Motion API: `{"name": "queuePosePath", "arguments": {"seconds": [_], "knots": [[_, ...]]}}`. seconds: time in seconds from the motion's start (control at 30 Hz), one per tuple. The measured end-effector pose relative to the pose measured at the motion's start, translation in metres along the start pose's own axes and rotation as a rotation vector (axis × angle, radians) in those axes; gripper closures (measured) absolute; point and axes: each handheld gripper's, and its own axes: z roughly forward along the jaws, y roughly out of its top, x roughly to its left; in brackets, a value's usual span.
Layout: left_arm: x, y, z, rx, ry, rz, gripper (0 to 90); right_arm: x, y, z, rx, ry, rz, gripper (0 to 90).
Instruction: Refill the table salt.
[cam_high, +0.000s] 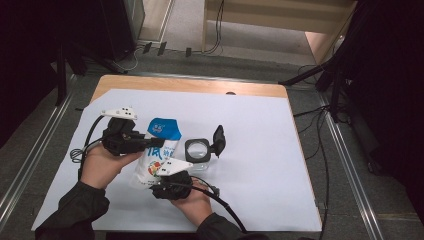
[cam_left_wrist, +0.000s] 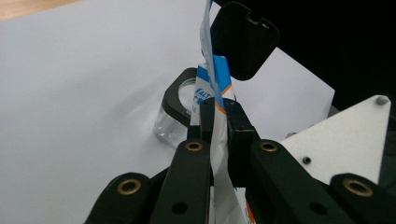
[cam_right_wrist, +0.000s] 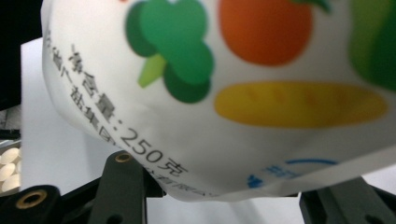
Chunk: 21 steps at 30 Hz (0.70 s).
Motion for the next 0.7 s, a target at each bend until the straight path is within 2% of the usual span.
{"name": "queuePosePath", "arguments": {"seconds": [0.13, 0.27, 0.37, 0.5, 0.6, 0.7], "knots": [[0.002, 0.001, 0.005, -0.004, -0.019, -0.008, 89.6, 0.001, -0.002, -0.002, -0.007, 0.027, 0.017, 59.1], [0.002, 0.002, 0.008, 0.005, -0.010, 0.003, 89.8, -0.001, -0.003, -0.004, -0.014, 0.040, 0.039, 56.5], [0.003, 0.004, 0.010, 0.012, -0.038, -0.006, 89.7, -0.001, -0.004, -0.006, -0.022, 0.025, 0.049, 49.5], [0.000, 0.005, 0.019, 0.026, -0.048, 0.007, 89.5, 0.001, -0.006, -0.007, -0.029, 0.021, 0.042, 55.3], [0.003, 0.005, 0.025, 0.023, -0.068, 0.008, 88.1, 0.000, -0.008, -0.008, -0.028, 0.023, 0.062, 57.1], [0.005, 0.004, 0.029, 0.020, -0.087, 0.010, 82.7, -0.003, -0.009, -0.010, -0.031, 0.028, 0.082, 58.1]]}}
